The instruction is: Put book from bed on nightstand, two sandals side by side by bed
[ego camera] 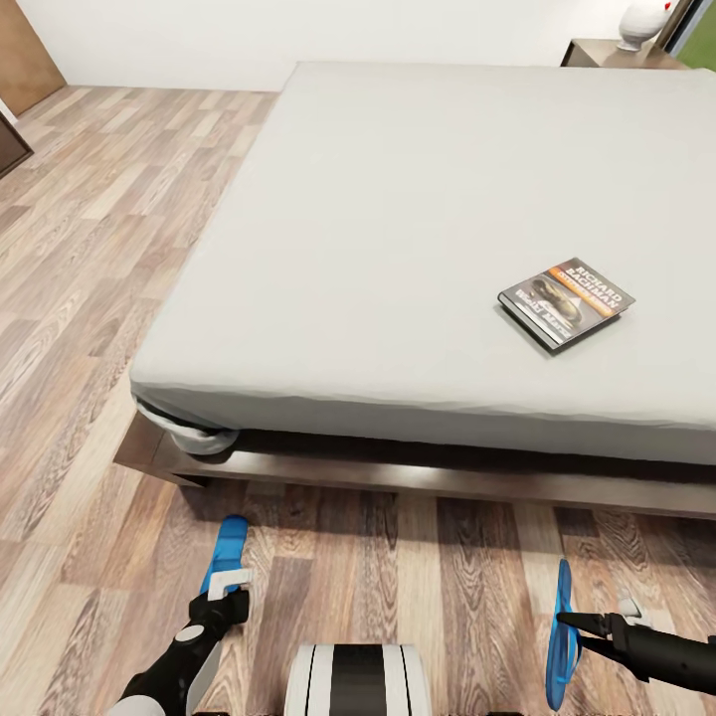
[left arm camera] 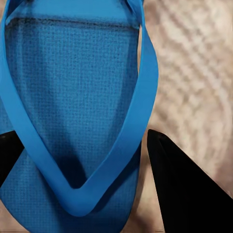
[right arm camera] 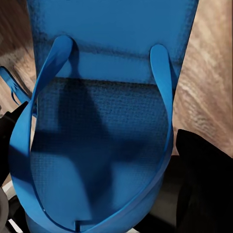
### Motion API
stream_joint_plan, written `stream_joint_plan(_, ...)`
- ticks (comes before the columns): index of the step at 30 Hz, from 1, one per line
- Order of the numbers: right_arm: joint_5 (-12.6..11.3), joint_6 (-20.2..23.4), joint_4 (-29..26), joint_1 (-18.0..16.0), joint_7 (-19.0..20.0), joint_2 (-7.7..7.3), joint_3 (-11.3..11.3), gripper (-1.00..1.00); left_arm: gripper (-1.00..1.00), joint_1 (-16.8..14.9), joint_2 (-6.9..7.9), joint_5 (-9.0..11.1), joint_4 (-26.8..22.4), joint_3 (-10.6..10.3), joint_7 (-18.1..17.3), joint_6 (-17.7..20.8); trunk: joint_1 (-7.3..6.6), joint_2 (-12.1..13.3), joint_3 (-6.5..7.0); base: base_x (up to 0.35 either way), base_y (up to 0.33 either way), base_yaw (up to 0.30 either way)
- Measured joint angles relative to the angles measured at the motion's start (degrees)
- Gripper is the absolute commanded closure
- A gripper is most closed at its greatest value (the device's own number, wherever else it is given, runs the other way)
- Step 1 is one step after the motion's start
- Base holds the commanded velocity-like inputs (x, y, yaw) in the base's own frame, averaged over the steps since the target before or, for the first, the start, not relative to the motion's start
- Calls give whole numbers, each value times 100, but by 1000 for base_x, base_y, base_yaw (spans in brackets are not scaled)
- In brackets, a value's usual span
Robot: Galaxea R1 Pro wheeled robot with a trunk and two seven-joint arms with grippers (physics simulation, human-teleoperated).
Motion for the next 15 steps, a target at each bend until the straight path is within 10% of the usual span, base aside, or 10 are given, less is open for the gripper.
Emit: stream_joint_plan(15, -4, 3, 0, -1, -1, 0, -1, 100, 100, 0, 1, 0, -1, 8, 1, 165, 10, -6, -89, 0, 0, 0)
